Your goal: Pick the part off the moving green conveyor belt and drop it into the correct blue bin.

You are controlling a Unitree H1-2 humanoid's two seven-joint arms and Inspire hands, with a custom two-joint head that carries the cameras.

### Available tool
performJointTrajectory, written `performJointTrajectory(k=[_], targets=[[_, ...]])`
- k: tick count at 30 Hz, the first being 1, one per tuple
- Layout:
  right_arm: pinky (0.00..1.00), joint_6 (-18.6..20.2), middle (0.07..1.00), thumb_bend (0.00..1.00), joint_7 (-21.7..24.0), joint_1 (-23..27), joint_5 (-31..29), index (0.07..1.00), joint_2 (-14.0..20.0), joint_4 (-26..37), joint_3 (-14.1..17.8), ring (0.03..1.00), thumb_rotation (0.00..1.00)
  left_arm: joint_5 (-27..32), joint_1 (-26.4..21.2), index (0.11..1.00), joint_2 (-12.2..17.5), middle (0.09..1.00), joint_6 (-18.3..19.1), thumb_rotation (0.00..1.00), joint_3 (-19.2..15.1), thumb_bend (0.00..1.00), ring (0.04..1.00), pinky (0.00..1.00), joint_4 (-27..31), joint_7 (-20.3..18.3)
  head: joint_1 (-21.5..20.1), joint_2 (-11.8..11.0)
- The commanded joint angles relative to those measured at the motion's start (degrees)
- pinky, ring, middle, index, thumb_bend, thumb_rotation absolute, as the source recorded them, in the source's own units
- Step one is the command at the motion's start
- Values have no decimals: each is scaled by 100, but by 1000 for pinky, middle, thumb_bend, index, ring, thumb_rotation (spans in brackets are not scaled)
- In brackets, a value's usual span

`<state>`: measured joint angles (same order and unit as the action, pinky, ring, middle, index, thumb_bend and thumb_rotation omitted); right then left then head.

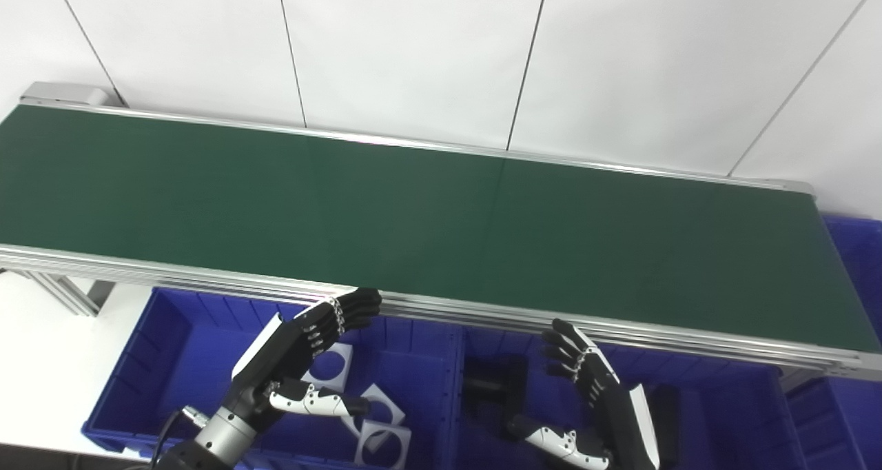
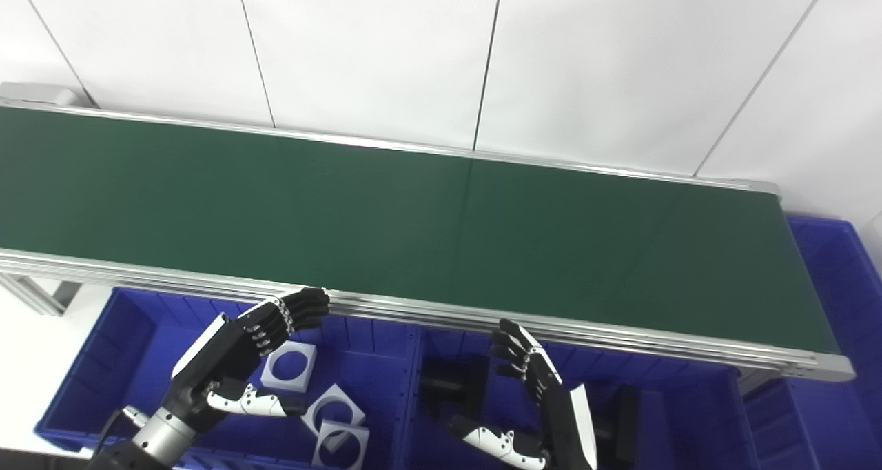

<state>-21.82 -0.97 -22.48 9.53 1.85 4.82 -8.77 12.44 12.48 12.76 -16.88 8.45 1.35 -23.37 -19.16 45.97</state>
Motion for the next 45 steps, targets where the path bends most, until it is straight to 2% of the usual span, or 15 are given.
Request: performJointTrajectory(k=[1,5,10,17,18,21,27,32,34,35,37,41,45], targets=[[705,-12,807,801,11,40,-9,852,-29,120,10,773,286,175,-108,831,-25,850,-145,94,-39,862,848,842,97,-52,0,8],[698,-4,806,805,7,50,19,854,-15,132,28,771,299,169,-155,827,-36,846,-267,106,-38,852,848,840,15,-71,-137,54],[701,-4,812,802,-13,72,61,856,-78,83,0,776,297,430,-193,829,-1,853,-234,93,-86,857,860,858,-65,-189,-680,3],[693,-26,807,801,-43,140,259,854,-124,-15,-25,767,337,310,-208,832,25,857,-355,132,-192,863,857,835,-152,-167,-776,19],[692,-30,807,802,-59,145,309,854,-139,-13,-25,766,341,357,-214,832,34,857,-346,133,-203,862,857,834,-158,-195,-939,4],[696,-20,806,806,-88,154,386,851,-195,-18,-36,763,341,507,-222,826,63,856,-296,120,-238,872,865,855,-185,-279,-1023,-13],[673,104,807,801,-11,137,349,856,-167,88,-36,759,362,356,-187,823,22,854,-250,115,-277,868,857,840,-131,-191,-600,119],[692,109,804,808,-17,138,298,849,-147,141,9,764,342,436,-220,821,-13,853,-213,113,-210,869,857,835,-98,-266,-567,143],[702,135,807,804,4,118,244,849,-135,165,26,768,333,397,-222,819,-32,851,-165,118,-194,877,856,838,-59,-239,-364,196],[706,131,809,803,36,112,164,850,-89,175,50,770,330,341,-218,819,-76,850,-165,121,-167,880,856,838,-31,-207,154,265],[713,85,807,787,95,109,10,853,20,183,98,771,304,205,-207,817,-181,845,-106,133,-105,882,851,835,38,-116,480,288],[715,73,807,767,147,91,-211,857,145,238,138,773,277,-84,-198,819,-350,844,43,137,33,875,843,824,239,39,525,237],[718,139,806,778,185,93,-298,859,173,248,145,776,275,-169,-202,826,-443,851,-15,134,65,857,851,826,269,62,548,217]])
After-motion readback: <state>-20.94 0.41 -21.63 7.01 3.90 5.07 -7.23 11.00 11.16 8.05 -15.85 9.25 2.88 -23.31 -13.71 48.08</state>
